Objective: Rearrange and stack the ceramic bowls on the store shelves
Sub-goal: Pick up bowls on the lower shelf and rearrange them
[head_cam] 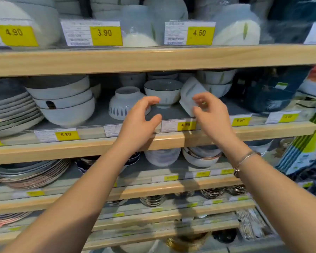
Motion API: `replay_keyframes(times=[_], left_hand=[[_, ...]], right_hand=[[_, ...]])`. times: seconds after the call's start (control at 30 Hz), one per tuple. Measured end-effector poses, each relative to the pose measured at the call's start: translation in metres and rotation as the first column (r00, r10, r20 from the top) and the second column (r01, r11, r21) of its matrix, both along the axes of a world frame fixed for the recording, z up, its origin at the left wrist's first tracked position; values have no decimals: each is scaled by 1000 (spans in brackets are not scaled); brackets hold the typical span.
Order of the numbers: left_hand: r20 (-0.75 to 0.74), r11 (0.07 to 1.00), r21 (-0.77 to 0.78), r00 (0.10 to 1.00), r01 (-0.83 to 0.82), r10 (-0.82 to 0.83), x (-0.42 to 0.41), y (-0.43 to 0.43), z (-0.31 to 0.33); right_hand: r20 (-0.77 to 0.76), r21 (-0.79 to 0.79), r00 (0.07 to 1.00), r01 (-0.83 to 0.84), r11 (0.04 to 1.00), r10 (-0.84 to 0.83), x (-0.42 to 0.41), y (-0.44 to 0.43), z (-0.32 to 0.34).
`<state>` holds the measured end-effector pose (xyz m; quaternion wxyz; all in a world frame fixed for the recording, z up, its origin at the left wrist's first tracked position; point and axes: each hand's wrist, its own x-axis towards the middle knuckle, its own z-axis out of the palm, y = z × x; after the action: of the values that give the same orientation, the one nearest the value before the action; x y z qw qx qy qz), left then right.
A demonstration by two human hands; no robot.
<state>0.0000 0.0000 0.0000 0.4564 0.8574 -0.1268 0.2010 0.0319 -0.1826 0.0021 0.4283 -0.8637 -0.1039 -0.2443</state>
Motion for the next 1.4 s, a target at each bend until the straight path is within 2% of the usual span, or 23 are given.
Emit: replay_keyframes(times=[0.13, 0.3, 0.47, 0.53, 0.6, 0.77, 0.93, 1.0, 1.17, 1.3, 1.4], left_hand=[[-14, 991, -35, 992, -128, 128, 26, -45, 4], [-91, 952, -173, 967, -251, 239, 56, -95, 18], [-311, 853, -366, 912, -373, 266, 83, -127, 29], [-447, 796, -406, 857, -449, 255, 91, -137, 39], [-528, 802, -397, 826, -447, 199, 95, -143, 47], [-548, 813, -394, 820, -429, 167, 98, -142, 55], [-558, 845, -341, 812, -412, 171, 101, -148, 59], [-573, 850, -341, 806, -401, 151, 100, -152, 60], [-564, 869, -366, 822, -335, 79, 103, -162, 47], [-602, 853, -424, 798, -305, -14, 102, -169, 38], [-612, 868, -393, 791, -303, 0, 102, -177, 36]], right_hand=[[72, -114, 997, 32, 993, -24, 24, -35, 1], [64, -128, 997, -26, 991, 35, 45, -65, 6], [-18, -167, 992, -128, 978, 127, 56, -89, 14], [-47, -155, 985, -172, 973, 167, 61, -98, 19], [-67, -111, 976, -212, 971, 206, 66, -105, 23], [-145, 56, 945, -289, 956, 295, 78, -111, 23], [-187, 134, 934, -284, 949, 306, 72, -116, 26], [-201, 65, 937, -277, 959, 285, 69, -119, 26], [-184, -277, 972, -193, 941, 145, 56, -129, 31], [-151, -352, 982, -162, 922, 114, 50, -138, 30], [-131, -389, 985, -159, 908, 116, 50, -147, 27]])
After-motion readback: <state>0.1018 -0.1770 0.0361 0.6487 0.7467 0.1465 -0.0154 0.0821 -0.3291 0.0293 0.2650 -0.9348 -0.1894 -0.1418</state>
